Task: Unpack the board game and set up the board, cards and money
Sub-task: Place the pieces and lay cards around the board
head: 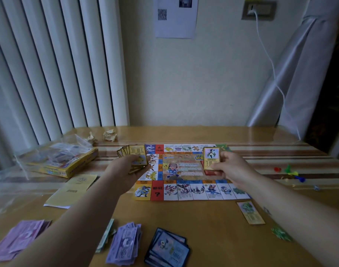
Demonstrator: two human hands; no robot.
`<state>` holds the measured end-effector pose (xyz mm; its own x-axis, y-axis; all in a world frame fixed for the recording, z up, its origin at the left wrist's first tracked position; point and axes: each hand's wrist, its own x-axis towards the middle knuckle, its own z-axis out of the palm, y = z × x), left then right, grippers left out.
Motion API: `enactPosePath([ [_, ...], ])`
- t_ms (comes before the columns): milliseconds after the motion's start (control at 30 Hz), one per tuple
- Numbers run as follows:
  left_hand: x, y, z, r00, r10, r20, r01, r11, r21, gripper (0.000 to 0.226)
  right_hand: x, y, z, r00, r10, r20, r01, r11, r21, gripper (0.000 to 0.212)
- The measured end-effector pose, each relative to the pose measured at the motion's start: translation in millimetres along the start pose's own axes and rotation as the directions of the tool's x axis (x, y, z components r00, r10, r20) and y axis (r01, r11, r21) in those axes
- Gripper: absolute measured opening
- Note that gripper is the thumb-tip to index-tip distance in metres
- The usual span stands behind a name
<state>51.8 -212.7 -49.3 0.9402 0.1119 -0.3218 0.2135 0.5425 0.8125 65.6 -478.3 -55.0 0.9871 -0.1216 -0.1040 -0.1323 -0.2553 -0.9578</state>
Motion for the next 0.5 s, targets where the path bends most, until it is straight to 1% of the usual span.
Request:
enactPosePath([
  [67,5,5,1,1.0,0.01,-0.016,-0.009,1.0,0.027,0.022,7,-6,0,0.999,-0.019,-0.043,0.017,0.999,-0.034,0.033],
  [167,11,15,2,0.998,0.03,-0.049,-0.027,0.997,0.07,0.016,15,-19,4,0.998,-0.03,-0.063,0.03,1.0,-0.003,0.019],
  [300,15,27,0,0.994,0.067,-0.083,-0.068,0.998,-0.011,0.009,30,-37,19,0.995,-0.091,-0.048,0.093,0.995,0.045,0.01],
  [367,17,29,-3,0.993,0.053,-0.102,-0.054,0.999,0.0,0.006,37,-45,28,0.996,-0.08,-0.03,0.083,0.992,0.094,0.019],
  [433,20,31,-9,0.991,0.032,-0.129,-0.027,0.999,0.042,0.005,42,-53,37,0.999,-0.052,0.014,0.049,0.982,0.181,0.036],
  [500,25,32,-14,0.99,0.021,-0.142,-0.013,0.998,0.061,0.013,47,-57,44,0.997,-0.043,0.058,0.029,0.974,0.225,0.051],
])
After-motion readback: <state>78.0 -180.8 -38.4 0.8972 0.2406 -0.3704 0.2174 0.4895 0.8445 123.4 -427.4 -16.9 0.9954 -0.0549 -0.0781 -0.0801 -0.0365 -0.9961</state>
